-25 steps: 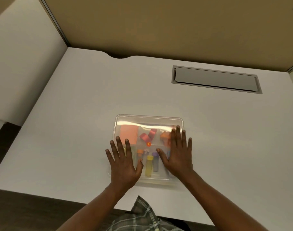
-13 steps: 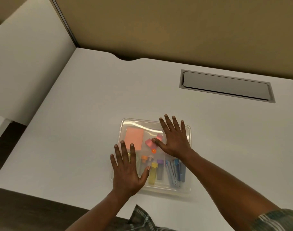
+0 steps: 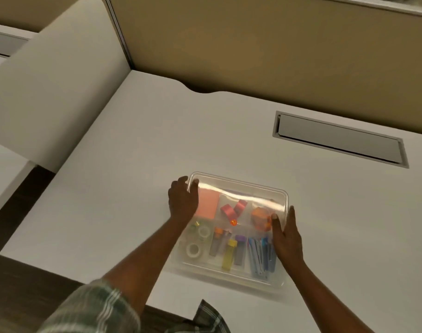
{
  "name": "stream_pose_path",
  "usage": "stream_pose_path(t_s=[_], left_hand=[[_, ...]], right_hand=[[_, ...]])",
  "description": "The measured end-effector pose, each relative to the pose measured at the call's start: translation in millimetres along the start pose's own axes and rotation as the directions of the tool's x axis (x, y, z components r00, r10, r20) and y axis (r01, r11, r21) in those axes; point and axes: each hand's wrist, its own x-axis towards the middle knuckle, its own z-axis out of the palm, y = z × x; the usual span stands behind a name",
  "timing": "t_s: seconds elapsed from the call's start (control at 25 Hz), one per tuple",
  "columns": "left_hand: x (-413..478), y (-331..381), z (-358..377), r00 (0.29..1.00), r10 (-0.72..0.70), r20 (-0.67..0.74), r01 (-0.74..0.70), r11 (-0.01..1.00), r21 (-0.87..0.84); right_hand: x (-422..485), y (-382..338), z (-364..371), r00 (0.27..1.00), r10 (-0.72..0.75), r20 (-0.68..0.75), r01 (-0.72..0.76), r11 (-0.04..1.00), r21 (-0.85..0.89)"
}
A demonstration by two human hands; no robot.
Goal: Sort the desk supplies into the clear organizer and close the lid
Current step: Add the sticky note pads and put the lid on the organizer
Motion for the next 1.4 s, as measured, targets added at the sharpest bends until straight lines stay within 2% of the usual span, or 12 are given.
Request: stream_pose_path(t_s=[0.08,0.16,0.24,0.48,0.68,0.76,0.92,1.12,1.4], left_hand=[[36.5,8.5,2.6,0.963,-0.211,0.168,0.241,0.953,-0.183],[53.0,7.4,7.0,0.922,-0.28,0.267,0.353,0.892,-0.281],[59.2,5.0,9.5,0.904,-0.3,0.305,0.398,0.851,-0.342],[72.3,-2.9,14.1,0.94,-0.237,0.246,0.308,0.899,-0.311],[89.1,-30.8,-29.9,0.968,-0.185,0.172,0.233,0.916,-0.327],[84.4,-53.6,-54.2,0.977,-0.173,0.122,0.199,0.947,-0.252],[68.6,-98.5,-87.6,0.995,-0.094,-0.038,0.095,0.995,0.02],[90.0,-124.7,-122.7,0.982,-0.097,-0.162,0.106,0.993,0.047],[125.2,-135.1,-136.6,0.983,-0.087,-0.16,0.1,0.992,0.079]], right_hand=[[-6.5,-0.9,-0.5,0.996,0.086,-0.018,-0.082,0.982,0.169],[-6.5,-0.8,-0.8,0.983,0.177,-0.036,-0.153,0.923,0.352],[-6.0,-3.0,-0.4,0.977,0.211,-0.038,-0.175,0.886,0.43],[-2.7,-11.7,7.4,0.966,0.253,-0.048,-0.198,0.848,0.491],[11.6,-46.7,42.1,0.969,0.247,-0.029,-0.206,0.861,0.466],[17.9,-65.2,62.4,0.97,0.242,-0.016,-0.209,0.867,0.452],[26.3,-108.3,108.2,0.98,0.196,0.034,-0.194,0.899,0.393],[27.5,-148.3,152.8,0.987,0.153,0.054,-0.163,0.93,0.328],[31.3,-164.0,170.4,0.989,0.128,0.078,-0.145,0.949,0.281]])
